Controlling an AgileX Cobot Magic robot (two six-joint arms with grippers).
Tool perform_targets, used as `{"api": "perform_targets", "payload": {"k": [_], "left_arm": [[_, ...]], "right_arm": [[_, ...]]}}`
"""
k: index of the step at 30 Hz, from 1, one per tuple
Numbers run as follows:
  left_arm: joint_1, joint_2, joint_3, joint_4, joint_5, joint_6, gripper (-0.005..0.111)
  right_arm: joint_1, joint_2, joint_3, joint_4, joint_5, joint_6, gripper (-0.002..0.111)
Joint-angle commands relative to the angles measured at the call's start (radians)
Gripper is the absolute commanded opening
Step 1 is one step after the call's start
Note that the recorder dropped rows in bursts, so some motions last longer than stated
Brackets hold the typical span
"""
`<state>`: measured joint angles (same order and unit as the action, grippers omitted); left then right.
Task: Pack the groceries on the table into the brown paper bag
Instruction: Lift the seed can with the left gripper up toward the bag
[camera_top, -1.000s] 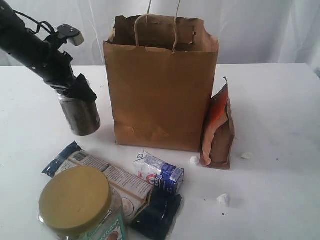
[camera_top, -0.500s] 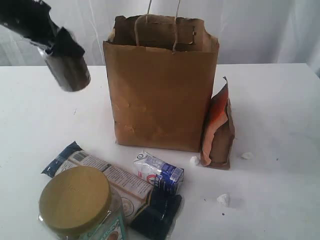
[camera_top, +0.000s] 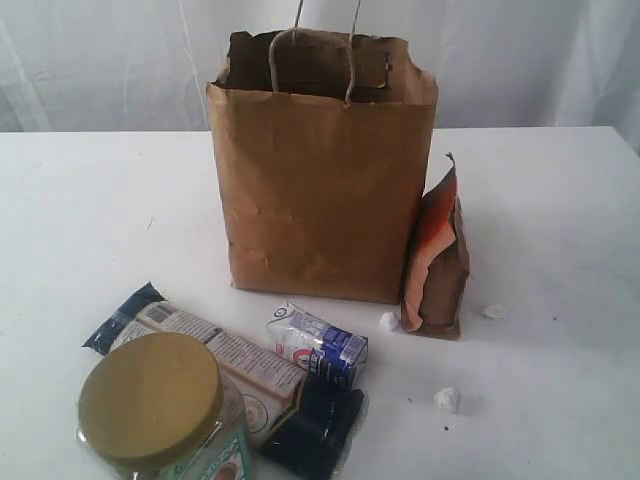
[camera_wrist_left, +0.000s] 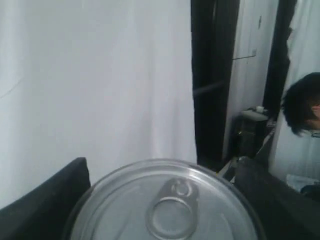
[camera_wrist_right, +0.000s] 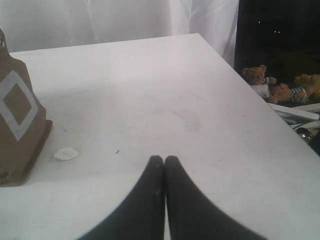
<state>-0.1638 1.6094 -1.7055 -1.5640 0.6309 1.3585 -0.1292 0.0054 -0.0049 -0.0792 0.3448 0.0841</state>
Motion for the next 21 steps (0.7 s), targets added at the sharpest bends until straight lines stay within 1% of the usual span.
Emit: {"api": "perform_targets", "payload": {"k": [1,4,9,15,21], "left_arm": [[0.002,0.038,-0.008,-0.172,0.099,0.097,0.000],[0.002,0.079,-0.008,-0.180,0.162,0.170,0.000],[0.002,0.119,-0.008,-0.180,0.250,0.230,0.000],[0.002,0.143,-0.008,-0.180,0.328,0.332,0.000],[-0.001,0.203,-0.008,-0.180,0.491,0.375,0.000]], "right_arm": [[0.000,-0.005,0.005,0.001,-0.002,-0.011,0.000],[0.000,-0.005,0.005,0.001,-0.002,-0.011,0.000],[0.000,-0.005,0.005,0.001,-0.002,-0.011,0.000],[0.000,-0.005,0.005,0.001,-0.002,-0.011,0.000],[0.000,-0.005,0.005,0.001,-0.002,-0.011,0.000]]}}
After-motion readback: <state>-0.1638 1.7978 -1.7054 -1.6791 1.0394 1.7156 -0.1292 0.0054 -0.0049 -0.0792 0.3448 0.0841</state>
